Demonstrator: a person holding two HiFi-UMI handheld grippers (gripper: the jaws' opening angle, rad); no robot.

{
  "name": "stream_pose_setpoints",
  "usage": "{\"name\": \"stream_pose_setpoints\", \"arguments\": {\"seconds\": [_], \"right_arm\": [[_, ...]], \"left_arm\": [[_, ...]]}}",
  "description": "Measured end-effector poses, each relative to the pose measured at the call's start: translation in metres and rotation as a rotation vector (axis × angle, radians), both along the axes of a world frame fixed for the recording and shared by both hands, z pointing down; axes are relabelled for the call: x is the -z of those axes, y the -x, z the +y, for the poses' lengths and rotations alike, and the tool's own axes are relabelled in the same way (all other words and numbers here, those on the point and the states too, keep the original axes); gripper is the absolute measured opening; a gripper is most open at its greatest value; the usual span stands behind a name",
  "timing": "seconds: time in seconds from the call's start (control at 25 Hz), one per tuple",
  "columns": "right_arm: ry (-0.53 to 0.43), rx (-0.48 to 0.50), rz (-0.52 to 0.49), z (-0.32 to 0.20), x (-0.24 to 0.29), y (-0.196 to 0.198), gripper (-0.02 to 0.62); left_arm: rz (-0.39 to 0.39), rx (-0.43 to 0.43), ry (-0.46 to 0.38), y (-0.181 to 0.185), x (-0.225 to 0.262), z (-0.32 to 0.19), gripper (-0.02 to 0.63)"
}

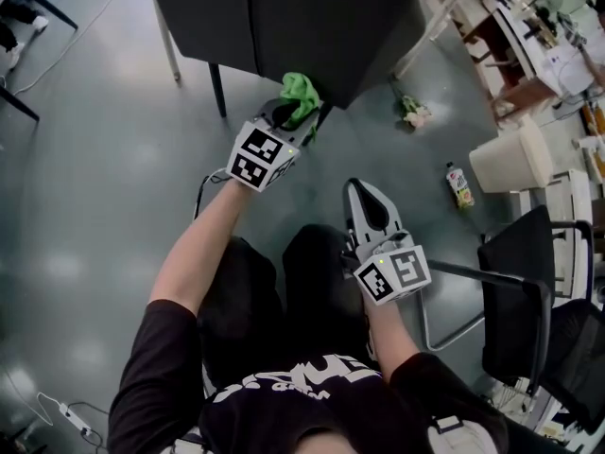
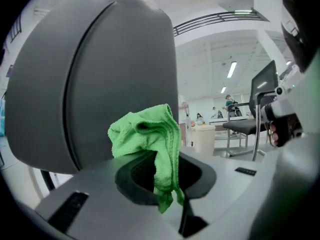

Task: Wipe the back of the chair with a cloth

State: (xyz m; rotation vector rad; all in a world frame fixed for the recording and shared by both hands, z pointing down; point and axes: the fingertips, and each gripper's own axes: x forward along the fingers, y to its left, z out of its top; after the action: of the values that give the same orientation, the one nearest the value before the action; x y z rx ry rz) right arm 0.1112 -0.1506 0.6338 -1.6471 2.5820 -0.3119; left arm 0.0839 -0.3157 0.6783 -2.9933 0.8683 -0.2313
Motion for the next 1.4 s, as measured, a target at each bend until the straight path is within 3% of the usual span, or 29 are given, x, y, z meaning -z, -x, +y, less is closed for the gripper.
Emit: {"name": "stream_pose_setpoints", "arguments": {"seconds": [0.32,0.52,0.76,1.12,1.24,1.4], "right_arm": [[0.000,-0.013,-0.008,0.003,-0.003,-0.009,-0.003],[0.006,-0.008,-0.019,0.000,-0.007,-0.010,-0.003],[0.008,0.013,-0.024,-0.003,-0.011,-0.009,-0.003],[0.001,0.038,-0.027,-0.016,-0.010,-0.006,-0.003],[0.008,0.047,-0.024,-0.018,-0.013,-0.006,-0.003],[0.019,0.065,-0.018,-0.026,-0.015,0.004,-0.003]], "left_arm": [[-0.016,-0.105,-0.018,-0.050,-0.001,0.037,0.064],[-0.031,-0.086,-0.028,-0.032,0.002,0.037,0.064],[-0.048,0.056,-0.051,0.066,0.007,0.035,0.064],[-0.045,0.432,0.007,0.260,0.007,0.064,0.064],[0.000,0.538,0.050,0.293,0.003,0.083,0.064],[0.018,0.556,0.077,0.301,-0.003,0.094,0.064]]}}
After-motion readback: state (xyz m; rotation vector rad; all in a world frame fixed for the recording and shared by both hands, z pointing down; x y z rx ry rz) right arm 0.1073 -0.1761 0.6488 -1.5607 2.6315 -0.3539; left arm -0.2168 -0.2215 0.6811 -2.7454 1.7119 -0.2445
